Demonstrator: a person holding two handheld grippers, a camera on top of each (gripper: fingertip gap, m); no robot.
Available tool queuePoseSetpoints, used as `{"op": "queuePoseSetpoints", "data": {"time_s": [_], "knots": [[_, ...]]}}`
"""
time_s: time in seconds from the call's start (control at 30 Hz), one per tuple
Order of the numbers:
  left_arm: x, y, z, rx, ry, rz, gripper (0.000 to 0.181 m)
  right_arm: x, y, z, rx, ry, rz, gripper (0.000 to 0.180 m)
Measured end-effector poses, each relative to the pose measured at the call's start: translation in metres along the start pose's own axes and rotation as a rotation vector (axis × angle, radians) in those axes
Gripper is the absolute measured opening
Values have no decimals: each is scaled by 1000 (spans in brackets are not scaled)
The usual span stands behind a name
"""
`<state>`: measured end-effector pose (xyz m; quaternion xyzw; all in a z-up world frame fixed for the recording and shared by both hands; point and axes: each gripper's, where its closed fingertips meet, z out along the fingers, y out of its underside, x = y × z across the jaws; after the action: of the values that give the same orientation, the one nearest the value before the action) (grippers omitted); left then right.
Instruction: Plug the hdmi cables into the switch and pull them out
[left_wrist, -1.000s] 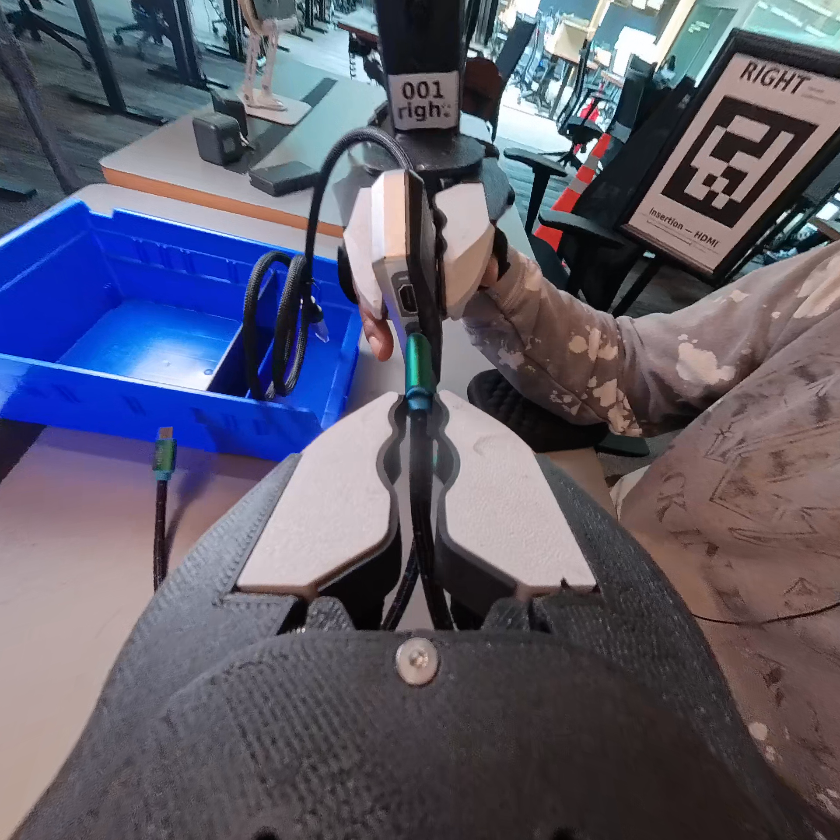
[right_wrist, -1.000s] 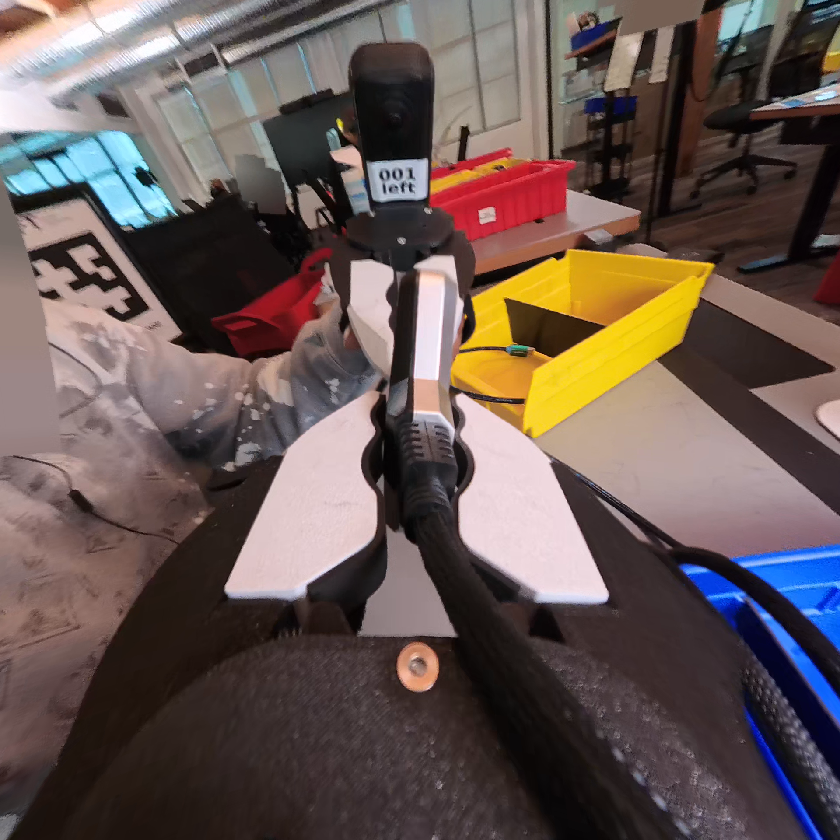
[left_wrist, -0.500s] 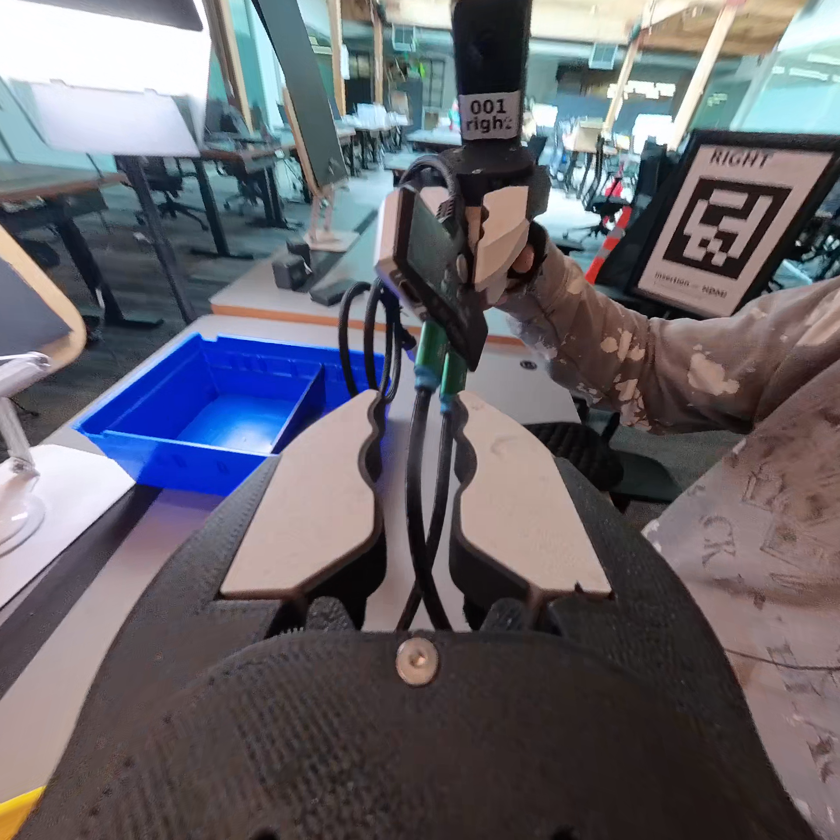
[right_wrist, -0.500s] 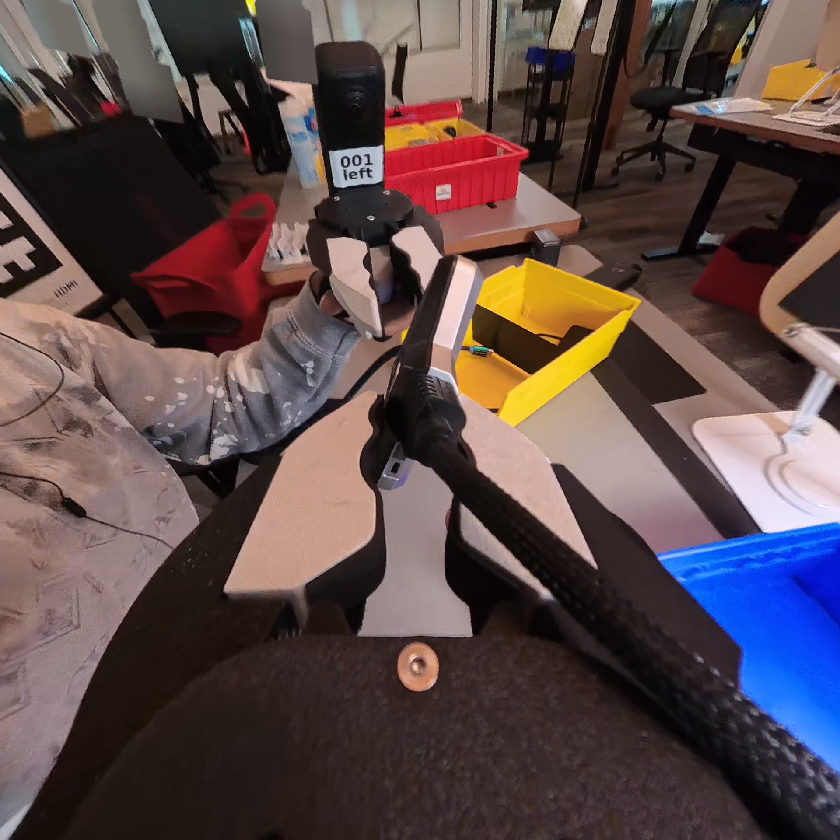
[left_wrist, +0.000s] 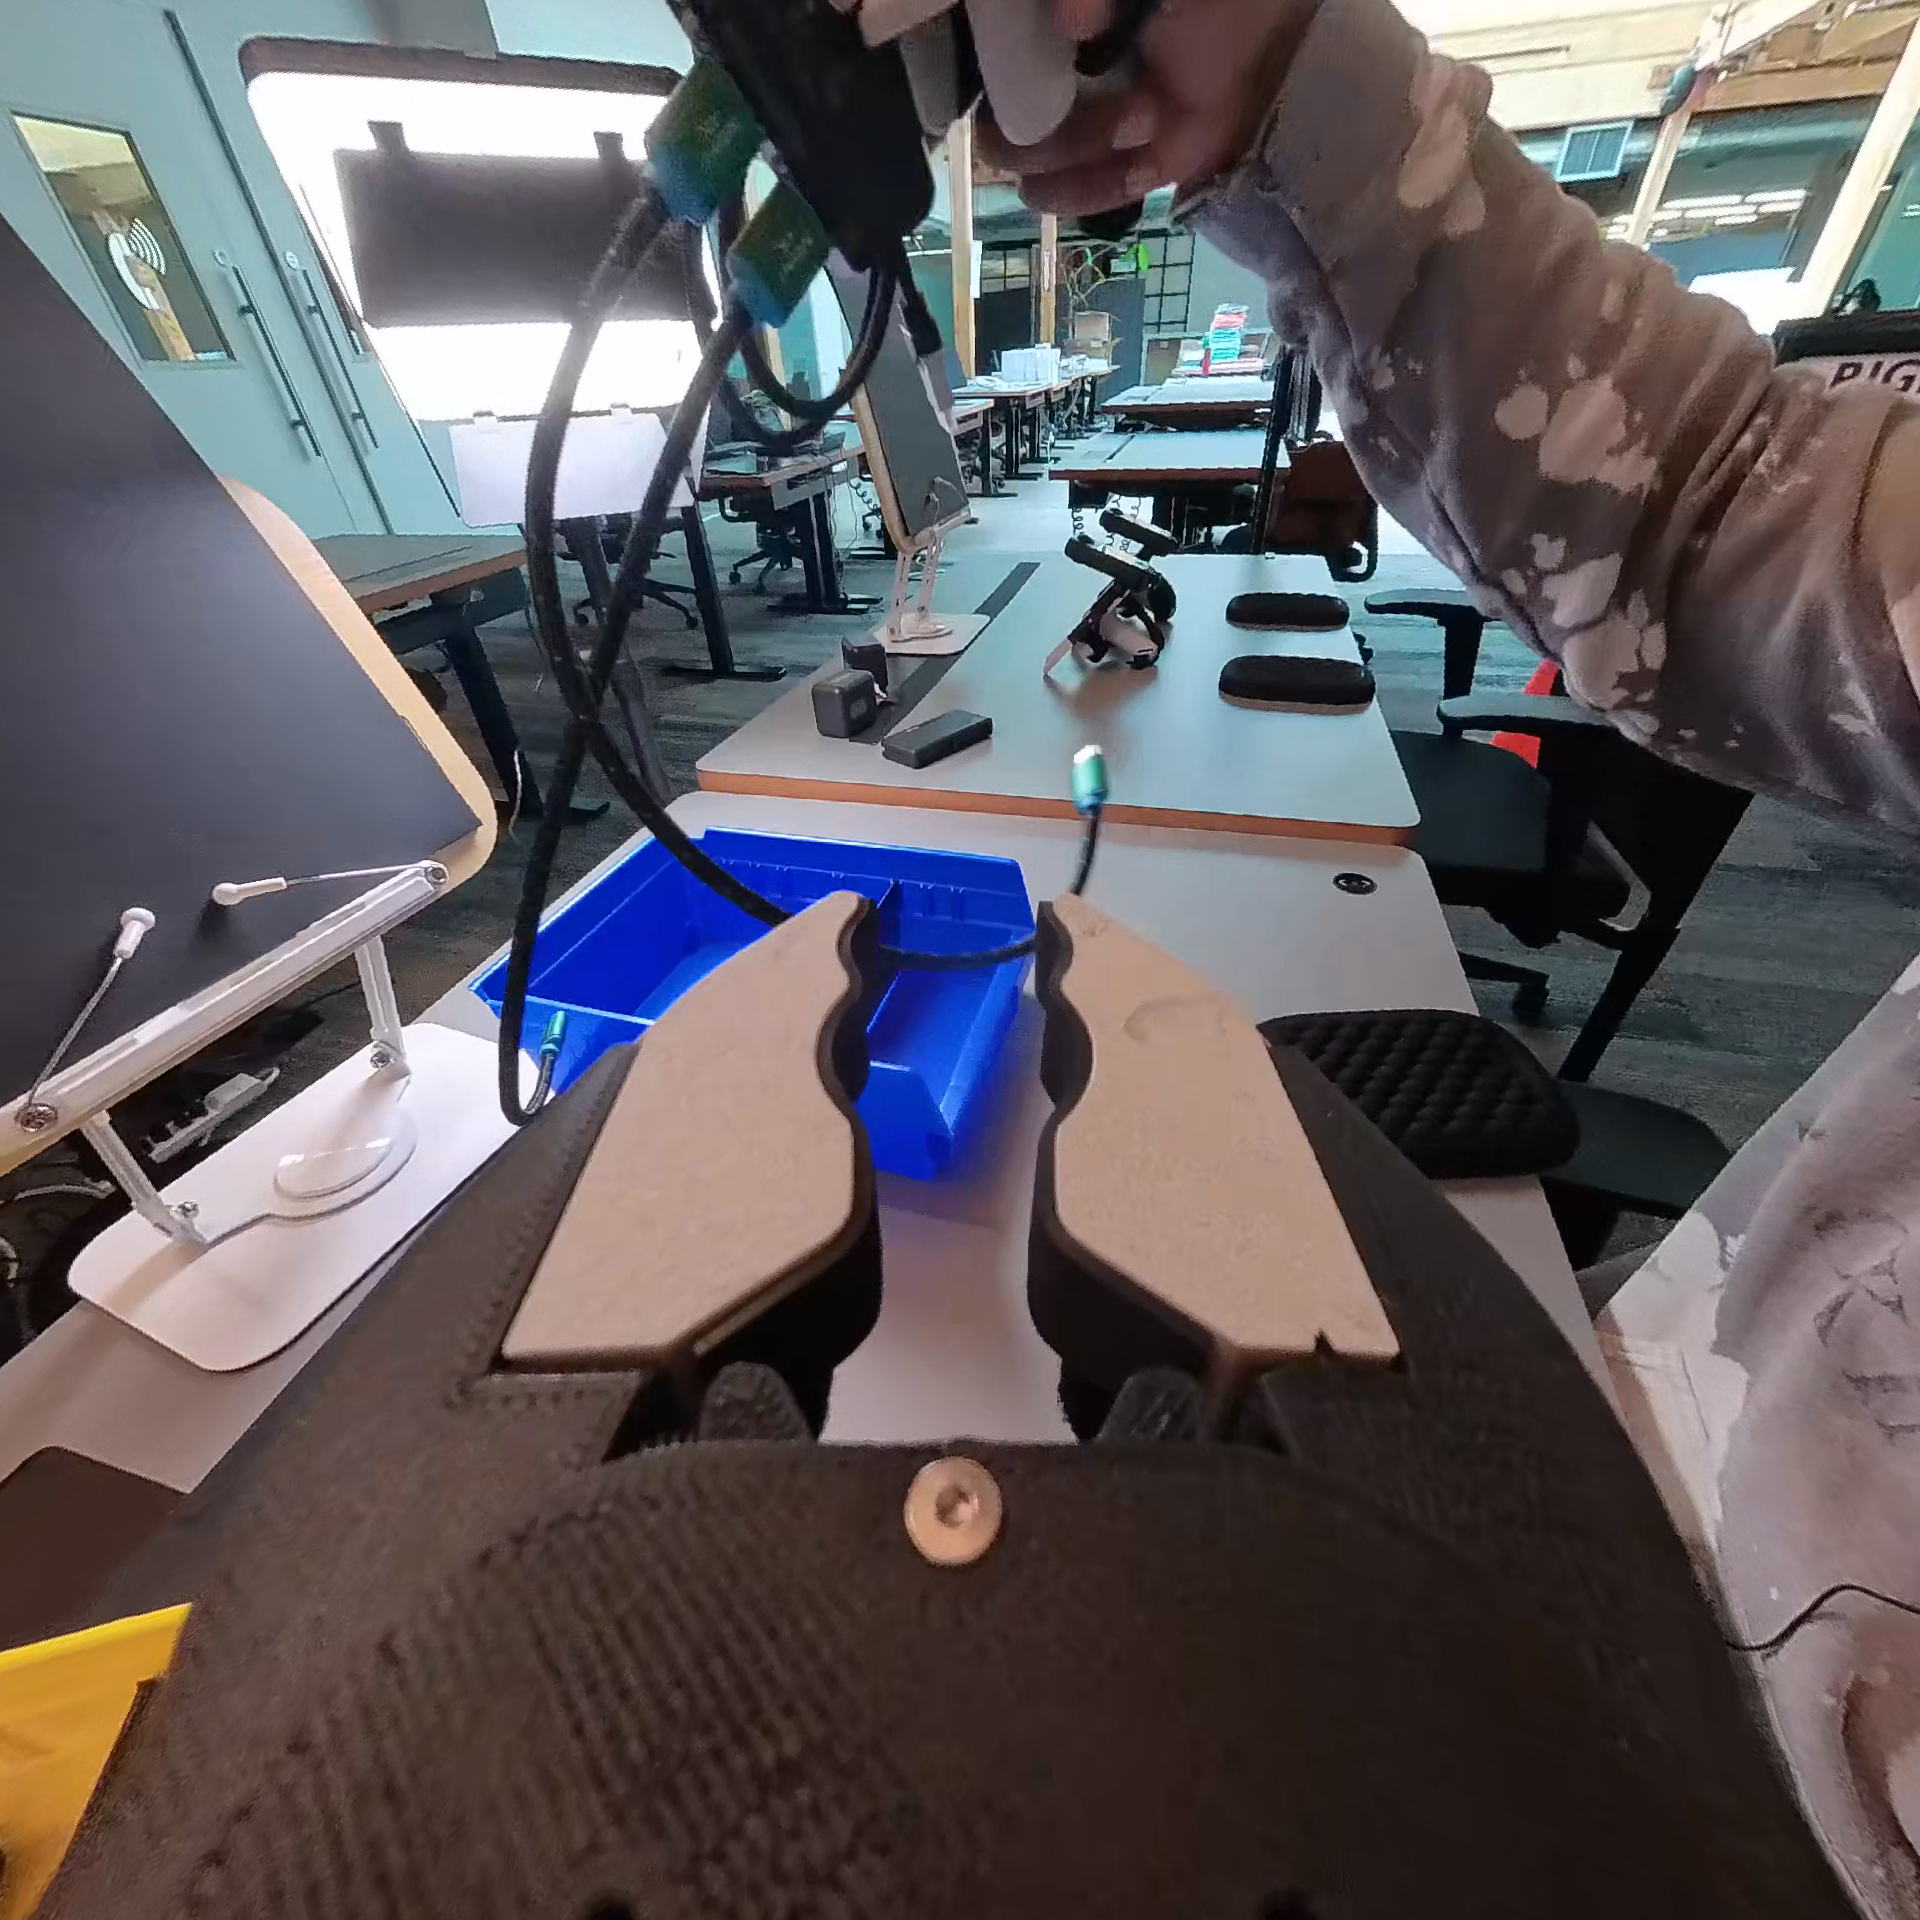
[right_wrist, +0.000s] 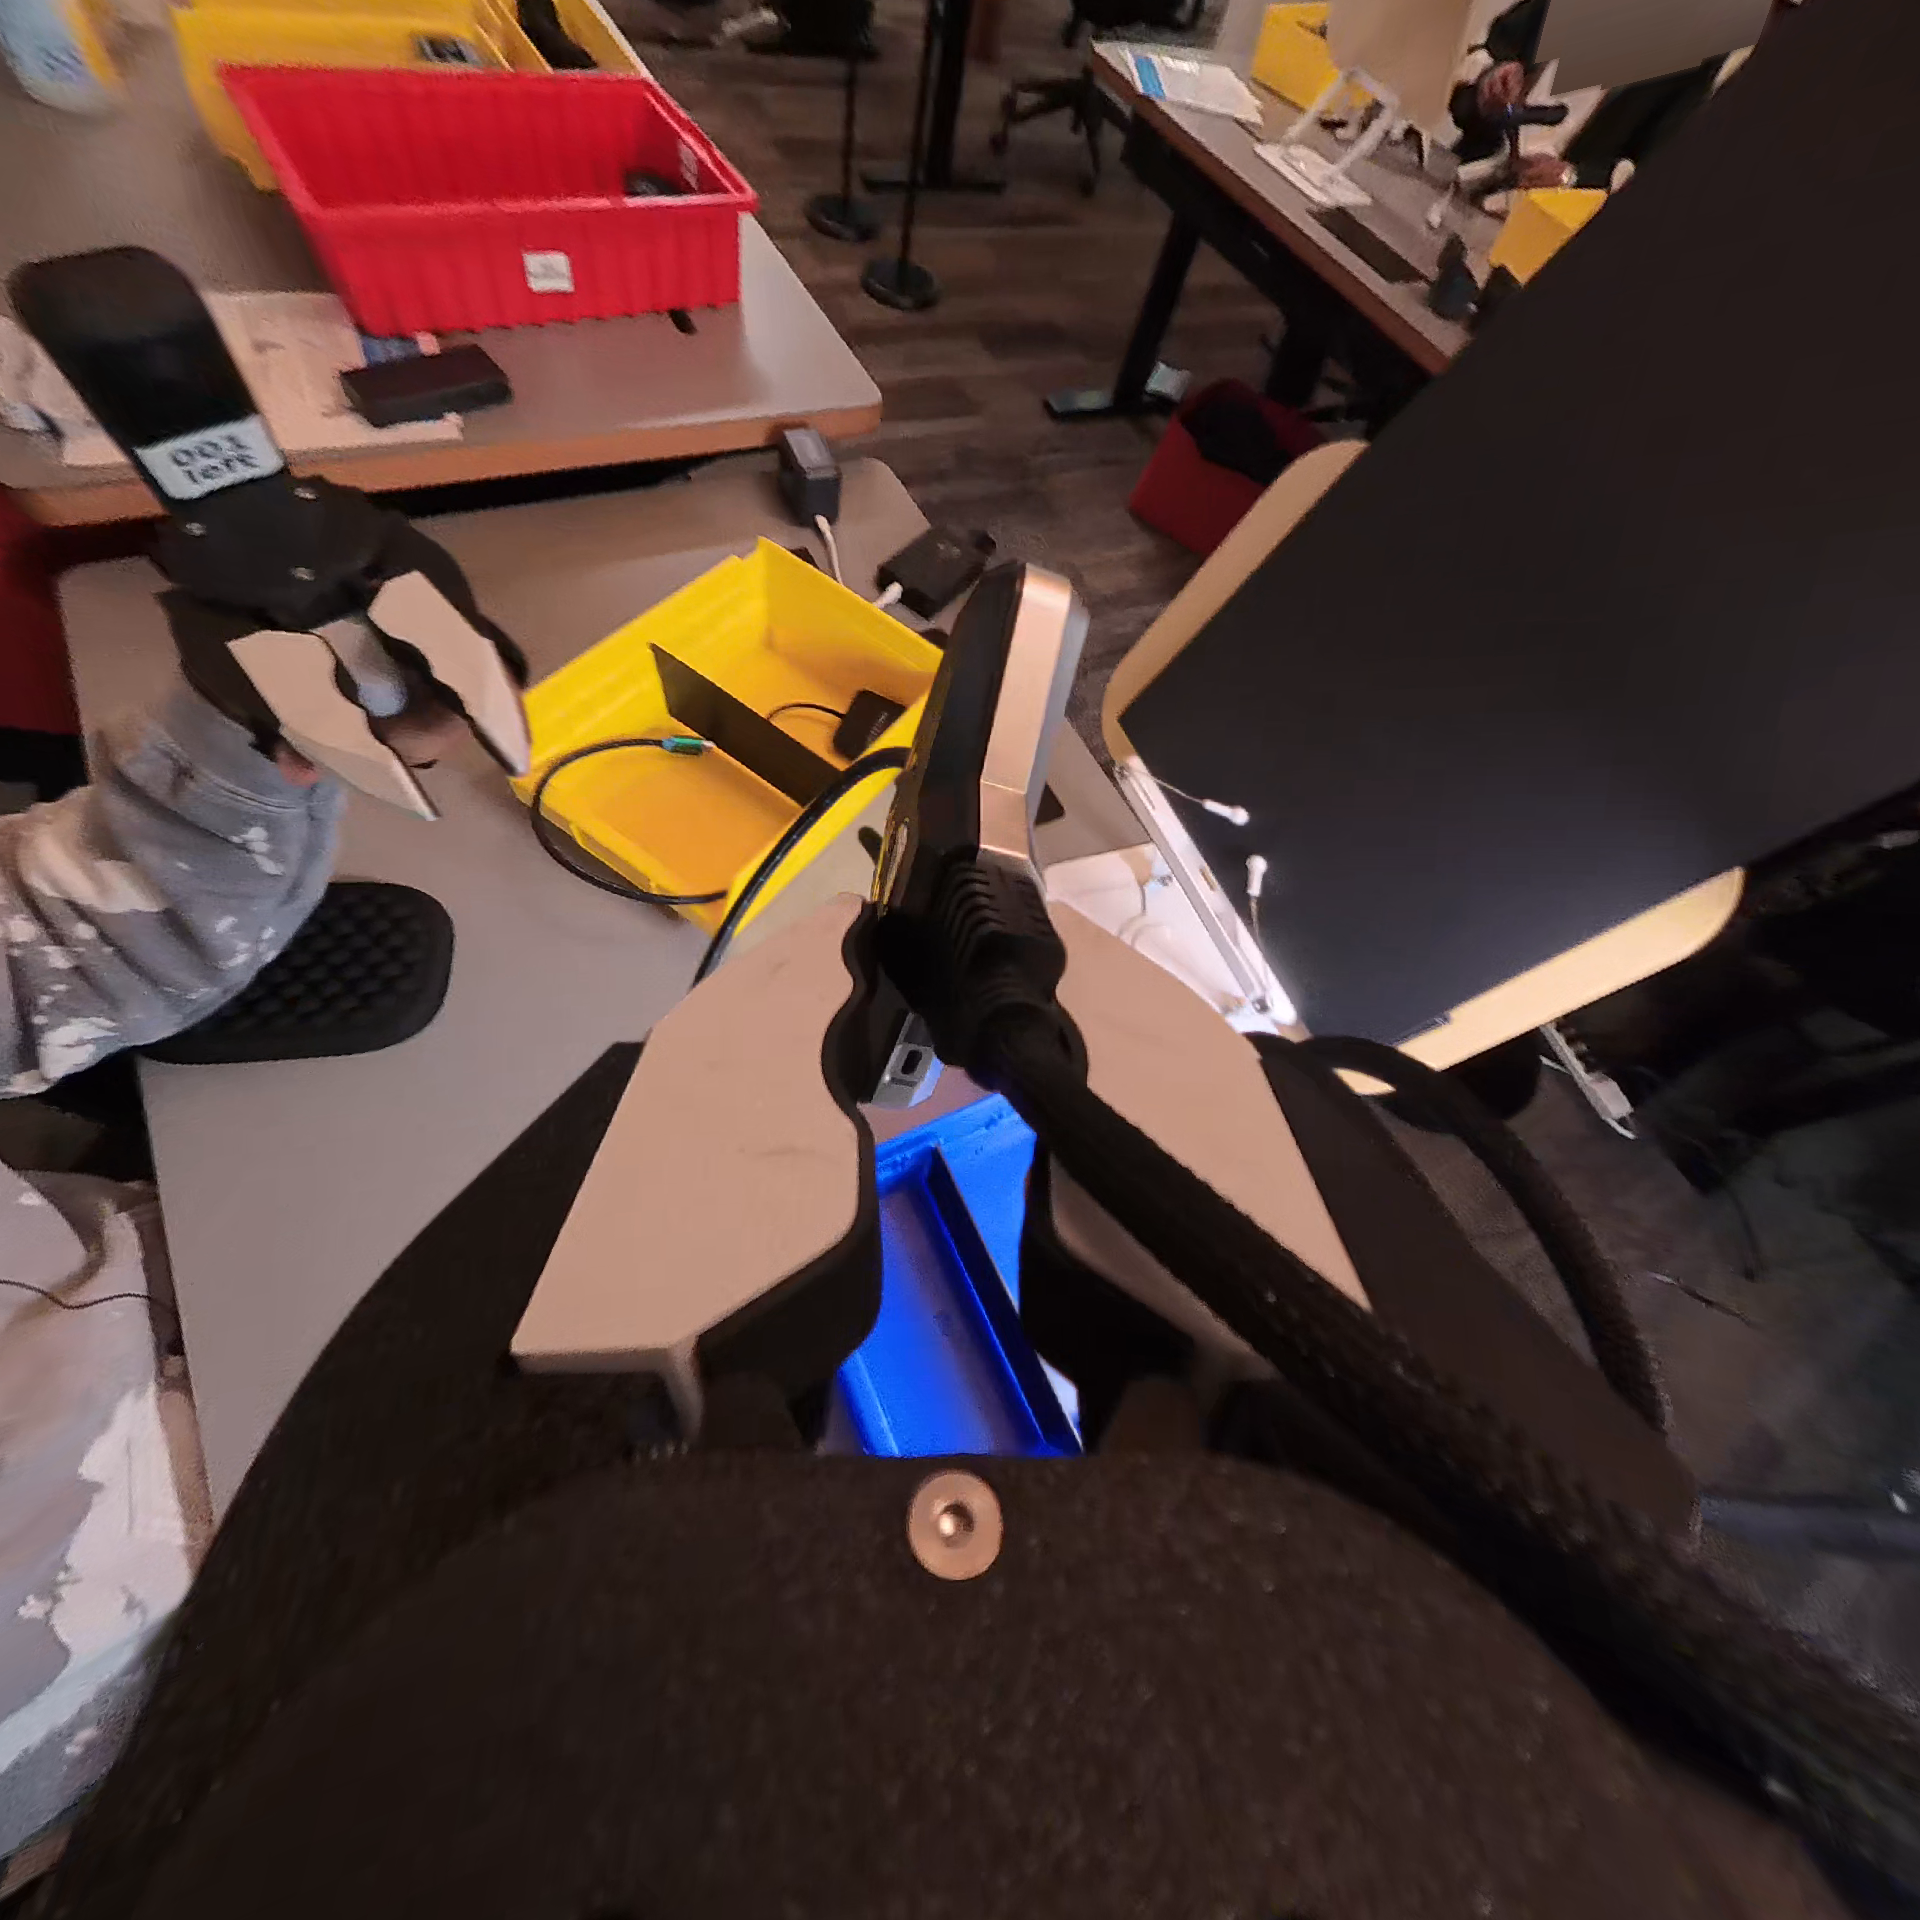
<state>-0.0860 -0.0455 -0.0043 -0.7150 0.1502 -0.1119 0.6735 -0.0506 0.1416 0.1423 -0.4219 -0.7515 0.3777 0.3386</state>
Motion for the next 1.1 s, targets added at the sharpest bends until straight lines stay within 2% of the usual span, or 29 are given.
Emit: {"op": "queuePoseSetpoints", "data": {"time_s": [0.13,0.33,0.57,0.87,1.0,1.1], "knots": [[-4,1,0,5,-2,-10,28,21,-4,-5,-36,23,56,26],[-14,7,1,-3,-20,-29,28,39,-32,-32,81,38,91,26],[-22,23,10,-75,-48,-69,28,66,-29,-57,179,119,128,25],[-28,39,22,-150,-93,-62,28,105,54,-2,-13,181,216,24],[-32,43,23,-169,-109,-52,28,113,59,16,8,146,280,25],[-37,47,22,-171,-112,-73,28,113,49,26,88,92,347,24]]}}
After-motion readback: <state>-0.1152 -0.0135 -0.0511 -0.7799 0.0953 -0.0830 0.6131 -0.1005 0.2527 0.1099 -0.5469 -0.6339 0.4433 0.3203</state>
